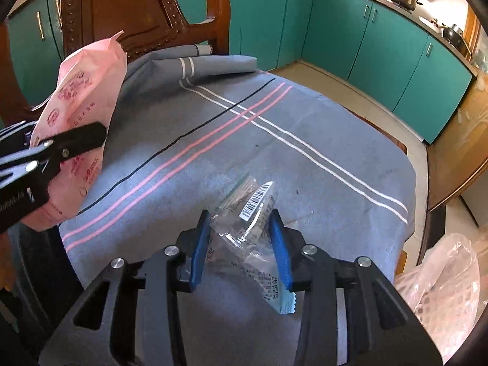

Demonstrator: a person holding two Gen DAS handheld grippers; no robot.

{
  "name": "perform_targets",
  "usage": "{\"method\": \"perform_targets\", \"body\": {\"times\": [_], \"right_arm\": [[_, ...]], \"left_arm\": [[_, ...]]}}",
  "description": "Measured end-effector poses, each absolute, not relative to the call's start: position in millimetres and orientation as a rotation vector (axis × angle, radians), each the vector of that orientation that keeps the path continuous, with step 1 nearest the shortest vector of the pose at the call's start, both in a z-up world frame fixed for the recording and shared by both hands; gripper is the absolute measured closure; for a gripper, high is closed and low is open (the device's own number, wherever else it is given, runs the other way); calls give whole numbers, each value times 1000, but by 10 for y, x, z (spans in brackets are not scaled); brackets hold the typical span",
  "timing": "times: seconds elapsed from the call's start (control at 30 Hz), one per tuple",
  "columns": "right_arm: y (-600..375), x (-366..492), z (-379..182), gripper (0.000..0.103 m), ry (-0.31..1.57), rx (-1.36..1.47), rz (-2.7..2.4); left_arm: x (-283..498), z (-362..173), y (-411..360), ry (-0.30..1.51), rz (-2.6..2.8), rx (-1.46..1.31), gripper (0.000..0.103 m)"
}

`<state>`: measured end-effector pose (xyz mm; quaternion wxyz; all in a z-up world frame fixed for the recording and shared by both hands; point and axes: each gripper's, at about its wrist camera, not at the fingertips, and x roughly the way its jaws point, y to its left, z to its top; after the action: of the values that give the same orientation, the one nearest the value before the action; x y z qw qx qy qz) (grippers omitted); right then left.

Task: Collect trash
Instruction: 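Grasp the clear plastic bag with the right gripper while the left gripper grasps the pink bag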

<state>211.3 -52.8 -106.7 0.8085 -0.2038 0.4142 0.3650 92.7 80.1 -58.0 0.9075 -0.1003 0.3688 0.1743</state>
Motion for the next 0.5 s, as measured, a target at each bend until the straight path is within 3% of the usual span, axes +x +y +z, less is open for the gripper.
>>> {"method": "perform_targets", "body": {"times": [0.5], "right_arm": [[-701, 2076, -882, 67, 850, -372, 743]], "left_arm": [[831, -547, 634, 728, 356, -155, 61]]}}
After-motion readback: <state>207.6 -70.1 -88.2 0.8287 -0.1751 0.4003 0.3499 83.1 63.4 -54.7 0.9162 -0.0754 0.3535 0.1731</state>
